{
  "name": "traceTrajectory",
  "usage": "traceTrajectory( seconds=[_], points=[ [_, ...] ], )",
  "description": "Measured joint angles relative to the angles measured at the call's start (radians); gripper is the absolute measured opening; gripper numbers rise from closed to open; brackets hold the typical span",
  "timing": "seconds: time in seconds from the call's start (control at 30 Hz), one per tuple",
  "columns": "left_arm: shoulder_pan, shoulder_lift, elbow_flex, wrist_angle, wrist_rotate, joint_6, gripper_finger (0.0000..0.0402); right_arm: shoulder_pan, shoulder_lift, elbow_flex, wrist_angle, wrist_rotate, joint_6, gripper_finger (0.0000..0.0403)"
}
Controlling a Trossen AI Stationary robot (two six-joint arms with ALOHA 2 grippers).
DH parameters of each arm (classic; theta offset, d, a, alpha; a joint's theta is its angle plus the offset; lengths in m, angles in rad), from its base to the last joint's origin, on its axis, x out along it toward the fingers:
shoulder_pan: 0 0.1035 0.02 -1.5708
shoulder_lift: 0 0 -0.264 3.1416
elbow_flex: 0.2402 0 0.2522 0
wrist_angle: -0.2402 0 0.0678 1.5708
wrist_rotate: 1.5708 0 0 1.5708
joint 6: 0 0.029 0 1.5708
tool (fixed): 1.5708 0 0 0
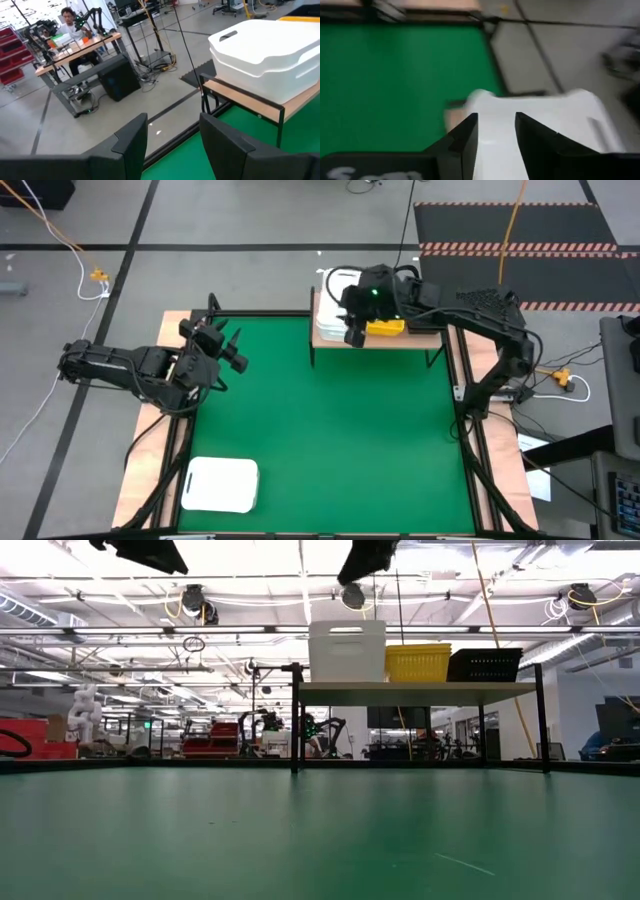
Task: Stack baskets on shelf by color
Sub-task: Stack the white bin into the stacked white bins on the shelf
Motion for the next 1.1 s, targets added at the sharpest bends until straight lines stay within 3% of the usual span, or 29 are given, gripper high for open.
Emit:
traceTrajectory(
  seconds=[0.1,0.23,0.37,0.47,0.53,0.6,0.7,0.77,0.87,0.97,1.1],
  points=[
    [0.000,0.000,0.000,-0.030,0.001,-0.027,0.0182,0.056,-0.040,-0.090,0.039,-0.124,0.007,0.0124],
    [0.000,0.000,0.000,-0.063,0.043,-0.066,0.0182,0.161,-0.109,-0.335,0.233,-0.136,0.009,0.0114],
    [0.000,0.000,0.000,-0.083,0.087,-0.127,0.0182,0.247,-0.177,-0.614,0.624,-0.214,-0.084,0.0107],
    [0.000,0.000,0.000,-0.092,0.114,-0.181,0.0182,0.287,-0.168,-0.796,0.957,-0.390,-0.163,0.0105],
    [0.000,0.009,-0.001,-0.094,0.149,-0.216,0.0182,0.310,-0.144,-0.880,1.123,-0.479,-0.168,0.0105],
    [-0.007,0.024,-0.024,-0.073,0.217,-0.265,0.0182,0.332,-0.144,-0.932,1.211,-0.498,-0.174,0.0105],
    [-0.031,0.066,-0.121,-0.007,0.457,-0.335,0.0182,0.363,-0.173,-0.969,1.214,-0.484,-0.214,0.0105],
    [-0.056,0.111,-0.194,0.058,0.674,-0.417,0.0182,0.383,-0.203,-0.989,1.194,-0.421,-0.237,0.0105],
    [-0.091,0.168,-0.235,0.143,0.908,-0.546,0.0182,0.397,-0.257,-1.017,1.212,-0.309,-0.248,0.0105],
    [-0.109,0.216,-0.225,0.160,1.049,-0.642,0.0182,0.393,-0.307,-1.039,1.203,-0.213,-0.266,0.0105],
    [-0.159,0.271,-0.165,0.176,1.138,-0.763,0.0182,0.378,-0.372,-1.056,1.203,-0.119,-0.295,0.0105]
  ],
)
